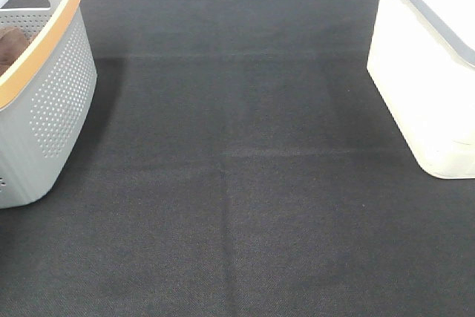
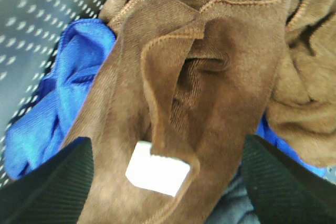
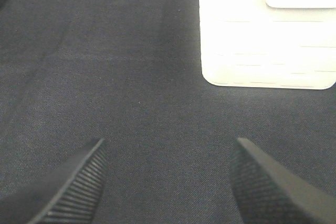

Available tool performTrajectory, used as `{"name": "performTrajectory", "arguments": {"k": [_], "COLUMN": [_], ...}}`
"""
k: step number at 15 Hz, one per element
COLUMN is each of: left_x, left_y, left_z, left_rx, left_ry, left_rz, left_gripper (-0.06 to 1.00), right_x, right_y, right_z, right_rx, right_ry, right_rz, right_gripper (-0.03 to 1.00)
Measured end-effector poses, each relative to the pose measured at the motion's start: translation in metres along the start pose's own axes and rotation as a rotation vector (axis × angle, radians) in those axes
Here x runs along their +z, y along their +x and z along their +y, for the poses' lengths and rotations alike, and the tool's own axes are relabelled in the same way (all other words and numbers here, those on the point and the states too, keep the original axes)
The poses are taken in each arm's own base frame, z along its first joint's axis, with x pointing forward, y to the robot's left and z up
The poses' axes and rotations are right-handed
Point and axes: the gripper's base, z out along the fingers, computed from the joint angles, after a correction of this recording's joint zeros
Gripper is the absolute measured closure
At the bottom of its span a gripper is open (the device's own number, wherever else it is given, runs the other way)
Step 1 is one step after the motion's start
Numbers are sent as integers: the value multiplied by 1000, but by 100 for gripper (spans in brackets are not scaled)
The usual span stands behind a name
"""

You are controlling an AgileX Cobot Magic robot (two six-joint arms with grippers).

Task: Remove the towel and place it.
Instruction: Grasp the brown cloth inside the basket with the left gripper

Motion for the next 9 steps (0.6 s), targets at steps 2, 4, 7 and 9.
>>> {"name": "performTrajectory", "arguments": {"k": [2,4,7,9], "left_x": [9,19,21,20], "left_y": [-2,-2,-3,-4], "left_z": [-1,-2,-3,-3], "left_rx": [0,0,0,10], "left_ry": [-4,-8,-4,-5], "left_rz": [11,23,16,9], "left_gripper": [25,31,49,69], "right_x": [0,0,0,0], "right_y": [0,0,0,0], "right_z": [0,0,0,0], "right_rx": [0,0,0,0], "right_ry": [0,0,0,0], "right_rz": [0,0,0,0], "right_gripper": [33,33,33,33]}}
